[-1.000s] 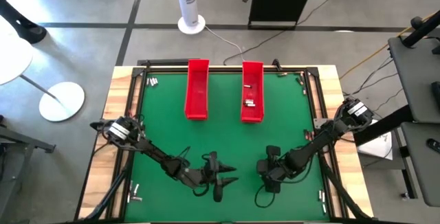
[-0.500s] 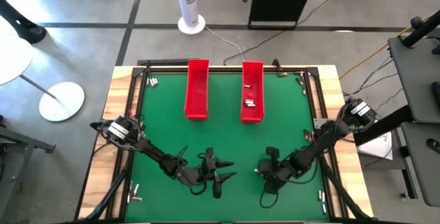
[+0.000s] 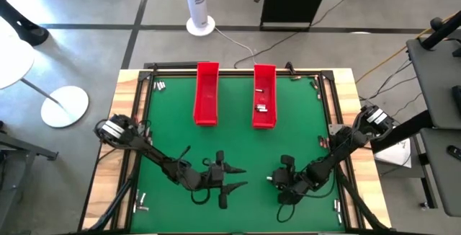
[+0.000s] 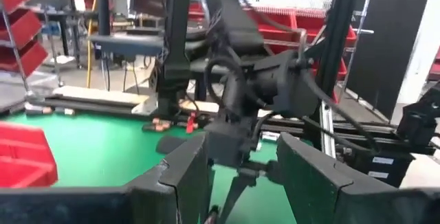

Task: Sort batteries
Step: Put the silver battery into the right red bin

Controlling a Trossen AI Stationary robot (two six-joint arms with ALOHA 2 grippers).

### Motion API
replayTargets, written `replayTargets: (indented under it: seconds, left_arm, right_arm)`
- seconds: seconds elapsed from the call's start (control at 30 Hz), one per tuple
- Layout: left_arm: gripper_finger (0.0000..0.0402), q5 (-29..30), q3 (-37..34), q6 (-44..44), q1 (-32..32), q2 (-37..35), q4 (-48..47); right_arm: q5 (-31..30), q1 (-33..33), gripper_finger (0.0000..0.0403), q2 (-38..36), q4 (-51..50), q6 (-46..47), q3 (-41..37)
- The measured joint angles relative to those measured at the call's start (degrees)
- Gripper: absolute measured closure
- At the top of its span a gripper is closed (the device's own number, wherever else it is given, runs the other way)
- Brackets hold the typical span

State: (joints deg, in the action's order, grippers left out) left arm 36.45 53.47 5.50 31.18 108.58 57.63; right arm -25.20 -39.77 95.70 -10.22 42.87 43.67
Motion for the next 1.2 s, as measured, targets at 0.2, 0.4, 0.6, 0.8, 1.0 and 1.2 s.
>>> replayTargets:
  seconds: [0.2, 0.4, 0.6, 0.8, 1.0, 1.2]
  left_arm:
    - [0.0244, -1.5, 0.0, -3.7, 0.0, -1.2, 0.0]
    - [0.0244, -1.5, 0.0, -5.7, -0.1, -3.6, 0.2]
    - [0.0244, -1.4, 0.0, -9.2, -0.1, -5.8, -0.3]
    - [0.0244, -0.7, 0.0, -9.0, -0.2, -7.7, -2.6]
    - [0.0244, -0.4, -0.4, -8.2, -0.2, -9.2, -5.0]
    - [0.0244, -0.4, -0.4, -6.2, -0.1, -9.2, -9.1]
  right_arm:
    - [0.0, 0.4, 0.0309, 0.0, 1.8, 2.6, -0.7]
    - [-1.5, 0.4, 0.0292, 0.0, 4.7, 3.3, -2.4]
    - [-3.2, 0.3, 0.0300, -0.1, 10.8, 1.2, -6.7]
    - [-3.4, 0.4, 0.0345, -0.1, 11.7, 0.1, -9.6]
    - [0.2, 1.5, 0.0362, -0.2, 11.0, -0.4, -9.9]
    - [3.8, 2.6, 0.0359, -0.1, 6.4, -3.2, -7.0]
